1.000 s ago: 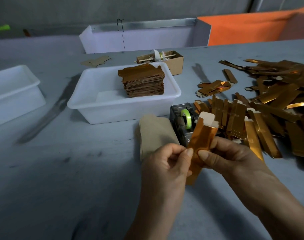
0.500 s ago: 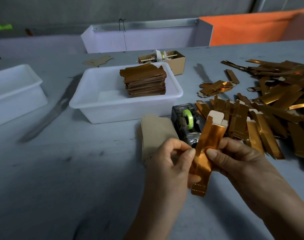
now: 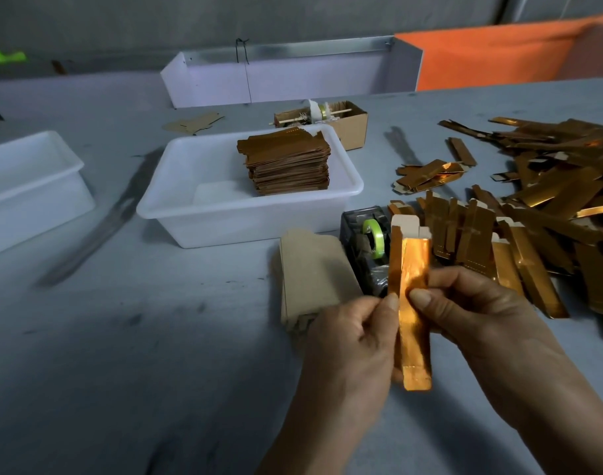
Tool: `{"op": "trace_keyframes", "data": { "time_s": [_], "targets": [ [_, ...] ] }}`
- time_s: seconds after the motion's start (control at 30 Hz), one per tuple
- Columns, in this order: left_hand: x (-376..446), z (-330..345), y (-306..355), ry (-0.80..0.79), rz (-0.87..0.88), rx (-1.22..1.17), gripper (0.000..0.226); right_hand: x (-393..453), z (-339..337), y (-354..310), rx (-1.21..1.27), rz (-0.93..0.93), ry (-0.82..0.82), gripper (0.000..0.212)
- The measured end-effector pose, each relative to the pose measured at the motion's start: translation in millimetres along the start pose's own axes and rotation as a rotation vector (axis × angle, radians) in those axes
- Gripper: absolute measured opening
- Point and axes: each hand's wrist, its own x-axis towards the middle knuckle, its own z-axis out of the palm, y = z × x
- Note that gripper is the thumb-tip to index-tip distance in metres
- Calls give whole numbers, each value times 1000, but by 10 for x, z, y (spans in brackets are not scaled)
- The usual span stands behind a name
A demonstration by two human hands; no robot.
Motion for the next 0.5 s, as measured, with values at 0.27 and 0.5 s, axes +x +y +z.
{"op": "trace_keyframes", "data": {
  "time_s": [0.27,0.5],
  "targets": [
    [167,-254,-242,469,75,506,23,648,-612,-74,-140,-15,320,22],
    [355,-506,-472,404,-278,232,25,1173,-1300,295,-460,105,586,53]
  ]
}}
